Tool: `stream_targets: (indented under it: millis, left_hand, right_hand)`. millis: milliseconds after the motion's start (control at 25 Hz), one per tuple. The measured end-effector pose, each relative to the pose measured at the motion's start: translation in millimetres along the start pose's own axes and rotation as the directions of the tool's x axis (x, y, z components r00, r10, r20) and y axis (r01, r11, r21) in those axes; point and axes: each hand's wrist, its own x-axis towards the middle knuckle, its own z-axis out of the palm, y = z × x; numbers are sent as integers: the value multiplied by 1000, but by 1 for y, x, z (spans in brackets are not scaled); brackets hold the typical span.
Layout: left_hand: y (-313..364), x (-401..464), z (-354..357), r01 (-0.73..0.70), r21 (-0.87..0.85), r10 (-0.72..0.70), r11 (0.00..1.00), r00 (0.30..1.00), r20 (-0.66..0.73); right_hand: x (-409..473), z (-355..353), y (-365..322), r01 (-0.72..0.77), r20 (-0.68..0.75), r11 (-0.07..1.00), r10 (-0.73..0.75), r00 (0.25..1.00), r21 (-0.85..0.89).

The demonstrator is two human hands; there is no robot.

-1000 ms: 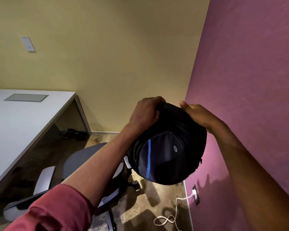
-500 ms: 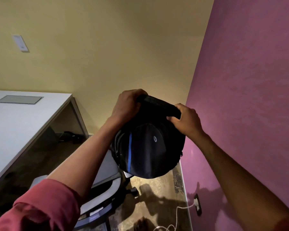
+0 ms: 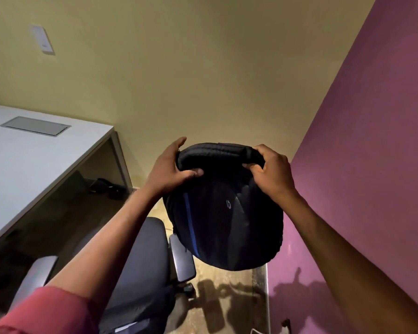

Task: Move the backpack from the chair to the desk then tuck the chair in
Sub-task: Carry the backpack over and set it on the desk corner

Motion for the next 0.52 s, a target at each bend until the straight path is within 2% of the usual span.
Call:
stream_targets:
  millis: [160, 320, 520]
  left_hand:
    - [-13, 21, 9, 62, 10, -61, 998, 998, -29]
    - [-23, 51, 16, 132, 71, -121, 989, 981, -151]
    - [-35, 96, 23, 96, 153, -66, 984, 979, -192]
  right_hand:
    - [40, 1, 16, -35, -7, 999, 36, 999, 21]
    - [78, 8, 34, -51, -18, 997, 52, 999, 51]
    - [139, 31, 62, -93, 23, 991, 91, 996, 92]
